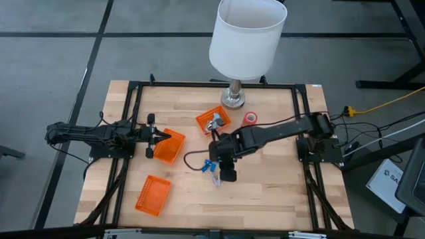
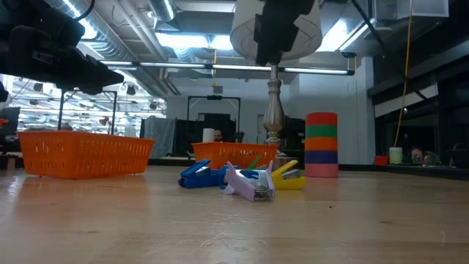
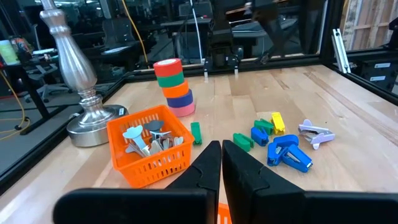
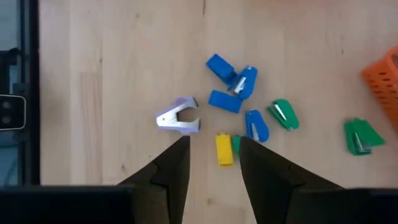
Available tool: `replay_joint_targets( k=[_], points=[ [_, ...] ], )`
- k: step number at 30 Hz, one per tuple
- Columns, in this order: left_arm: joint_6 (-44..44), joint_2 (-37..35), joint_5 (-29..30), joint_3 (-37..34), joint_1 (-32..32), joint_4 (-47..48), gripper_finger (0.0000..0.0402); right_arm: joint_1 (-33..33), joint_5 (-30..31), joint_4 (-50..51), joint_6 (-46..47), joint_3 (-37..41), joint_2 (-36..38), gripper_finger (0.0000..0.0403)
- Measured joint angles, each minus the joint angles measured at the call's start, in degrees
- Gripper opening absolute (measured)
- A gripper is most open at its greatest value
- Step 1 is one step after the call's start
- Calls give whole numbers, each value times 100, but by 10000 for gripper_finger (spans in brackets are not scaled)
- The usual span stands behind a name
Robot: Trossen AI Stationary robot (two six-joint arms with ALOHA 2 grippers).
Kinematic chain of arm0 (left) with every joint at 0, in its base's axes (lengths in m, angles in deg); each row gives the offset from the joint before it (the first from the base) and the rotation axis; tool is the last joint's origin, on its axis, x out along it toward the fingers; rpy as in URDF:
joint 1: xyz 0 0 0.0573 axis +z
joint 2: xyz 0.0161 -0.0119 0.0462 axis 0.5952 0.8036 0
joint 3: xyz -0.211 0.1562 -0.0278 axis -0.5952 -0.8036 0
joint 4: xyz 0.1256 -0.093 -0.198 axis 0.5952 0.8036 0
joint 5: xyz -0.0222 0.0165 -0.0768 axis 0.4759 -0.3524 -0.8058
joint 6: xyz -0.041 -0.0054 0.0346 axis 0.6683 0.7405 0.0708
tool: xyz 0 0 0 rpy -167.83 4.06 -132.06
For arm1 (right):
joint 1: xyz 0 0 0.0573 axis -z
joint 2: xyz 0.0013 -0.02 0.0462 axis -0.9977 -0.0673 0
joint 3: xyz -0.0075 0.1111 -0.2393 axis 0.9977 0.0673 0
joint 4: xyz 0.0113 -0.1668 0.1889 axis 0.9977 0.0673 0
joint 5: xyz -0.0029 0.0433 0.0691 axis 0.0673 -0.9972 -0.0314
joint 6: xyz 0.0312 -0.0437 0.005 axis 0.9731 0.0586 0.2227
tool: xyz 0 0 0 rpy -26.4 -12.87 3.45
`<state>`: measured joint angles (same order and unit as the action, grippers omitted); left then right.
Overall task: Pick and place Stapler, Stapler remover, tape
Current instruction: Put the purple staple remover into the top orange bin
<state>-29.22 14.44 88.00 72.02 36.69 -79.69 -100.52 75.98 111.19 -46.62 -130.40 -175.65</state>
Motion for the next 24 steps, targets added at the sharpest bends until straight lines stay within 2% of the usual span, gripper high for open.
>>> replay_joint_targets(
  k=[6, 24],
  points=[
    [0, 0, 0, 0, 0, 1, 13, -233, 496, -67, 97, 2, 0, 143],
    [0, 0, 0, -1, 0, 1, 10, -512, 414, 517, -1149, 873, 4, 142]
  ],
)
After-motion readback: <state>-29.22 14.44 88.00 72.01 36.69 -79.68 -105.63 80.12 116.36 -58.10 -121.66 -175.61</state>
